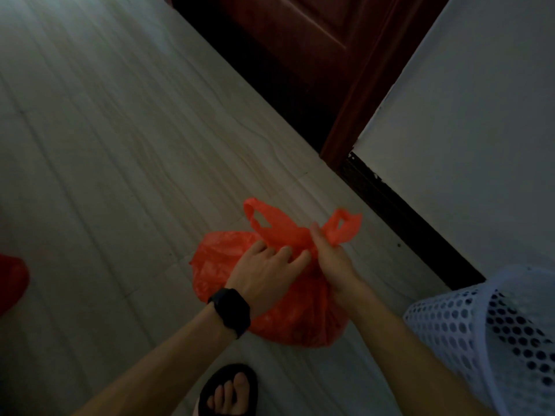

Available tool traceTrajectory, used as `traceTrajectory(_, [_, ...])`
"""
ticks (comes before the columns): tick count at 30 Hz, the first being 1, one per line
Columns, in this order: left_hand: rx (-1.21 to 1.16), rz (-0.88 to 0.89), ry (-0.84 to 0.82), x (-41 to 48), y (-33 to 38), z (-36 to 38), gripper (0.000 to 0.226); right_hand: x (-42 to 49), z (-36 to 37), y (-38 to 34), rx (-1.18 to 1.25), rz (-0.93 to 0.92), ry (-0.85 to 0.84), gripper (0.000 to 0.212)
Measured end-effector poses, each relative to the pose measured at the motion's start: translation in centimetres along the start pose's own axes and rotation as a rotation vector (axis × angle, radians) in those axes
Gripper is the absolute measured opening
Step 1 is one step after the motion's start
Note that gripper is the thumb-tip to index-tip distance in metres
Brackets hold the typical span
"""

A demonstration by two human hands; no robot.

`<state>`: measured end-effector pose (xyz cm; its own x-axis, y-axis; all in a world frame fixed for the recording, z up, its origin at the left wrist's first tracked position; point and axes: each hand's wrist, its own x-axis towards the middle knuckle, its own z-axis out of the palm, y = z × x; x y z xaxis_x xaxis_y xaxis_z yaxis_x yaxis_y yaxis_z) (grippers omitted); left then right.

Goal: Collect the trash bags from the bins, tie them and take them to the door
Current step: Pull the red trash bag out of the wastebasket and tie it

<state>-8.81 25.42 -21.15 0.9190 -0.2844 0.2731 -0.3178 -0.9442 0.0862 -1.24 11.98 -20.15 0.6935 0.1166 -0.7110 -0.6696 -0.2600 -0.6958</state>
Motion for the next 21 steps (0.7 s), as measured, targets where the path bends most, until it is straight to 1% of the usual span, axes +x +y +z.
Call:
traceTrajectory(1, [-0.012,-0.002,0.011,-0.2,0.3,0.0,0.032,0.5,0.0,0.2,0.036,0.007,0.046,0.049])
traceTrajectory(3, [-0.105,-0.027,0.0,-0.7,0.4,0.1,0.033,0.9,0.0,0.2,0.19,0.091,-0.002,0.037])
traceTrajectory(4, [-0.21,-0.071,-0.015,-0.9,0.3,0.1,0.033,0.8,0.0,0.2,0.282,0.143,-0.042,0.036])
traceTrajectory(6, [-0.49,-0.229,-0.068,-1.2,-0.4,-0.3,0.028,0.3,-0.5,-0.2,0.449,0.184,-0.141,0.043])
traceTrajectory(7, [-0.61,-0.3,-0.12,-1.1,-0.8,-0.6,0.021,0.4,-0.9,-0.2,0.513,0.19,-0.178,0.044])
traceTrajectory(8, [-0.719,-0.353,-0.186,-0.9,-1.2,-0.8,0.012,0.2,-1.2,-0.2,0.555,0.192,-0.22,0.041])
traceTrajectory(9, [-0.901,-0.43,-0.267,-0.6,-1.7,-1.1,0.005,-0.2,-1.5,-0.2,0.546,0.186,-0.26,0.035])
traceTrajectory(10, [-1.147,-0.549,-0.36,-0.2,-2.1,-1.5,0.009,-0.7,-1.7,-0.3,0.527,0.176,-0.299,0.029])
traceTrajectory(11, [-1.408,-0.71,-0.446,0.3,-2.5,-2.0,0.017,-0.9,-1.9,-0.3,0.491,0.168,-0.33,0.023])
traceTrajectory(12, [-1.612,-0.884,-0.534,0.7,-3.0,-2.3,0.026,-1.2,-2.1,-0.3,0.461,0.161,-0.37,0.018])
traceTrajectory(13, [-1.749,-1.035,-0.615,1.0,-3.5,-2.5,0.031,-1.7,-2.2,-0.6,0.425,0.142,-0.409,0.014])
traceTrajectory(14, [-1.837,-1.134,-0.66,1.1,-3.9,-2.6,0.029,-2.2,-2.3,-0.8,0.355,0.092,-0.447,0.009])
traceTrajectory(15, [-1.9,-1.187,-0.67,1.2,-4.2,-2.7,0.023,-2.7,-2.5,-1.0,0.237,0.001,-0.471,0.004])
traceTrajectory(16, [-1.951,-1.194,-0.655,1.3,-4.6,-2.7,0.019,-2.9,-2.7,-1.0,0.08,-0.106,-0.47,0.007])
traceTrajectory(18, [-2.033,-1.133,-0.609,1.5,-5.0,-2.5,0.019,-3.1,-3.1,-0.7,-0.23,-0.326,-0.414,0.021])
traceTrajectory(19, [-2.045,-1.081,-0.629,1.6,-5.1,-2.4,0.024,-2.9,-3.2,-0.3,-0.316,-0.417,-0.364,0.023])
traceTrajectory(20, [-2.021,-1.021,-0.683,1.7,-5.1,-2.4,0.032,-2.7,-3.3,0.0,-0.354,-0.499,-0.291,0.022])
traceTrajectory(21, [-1.971,-0.956,-0.761,1.9,-5.1,-2.4,0.042,-2.4,-3.4,0.4,-0.383,-0.573,-0.191,0.015])
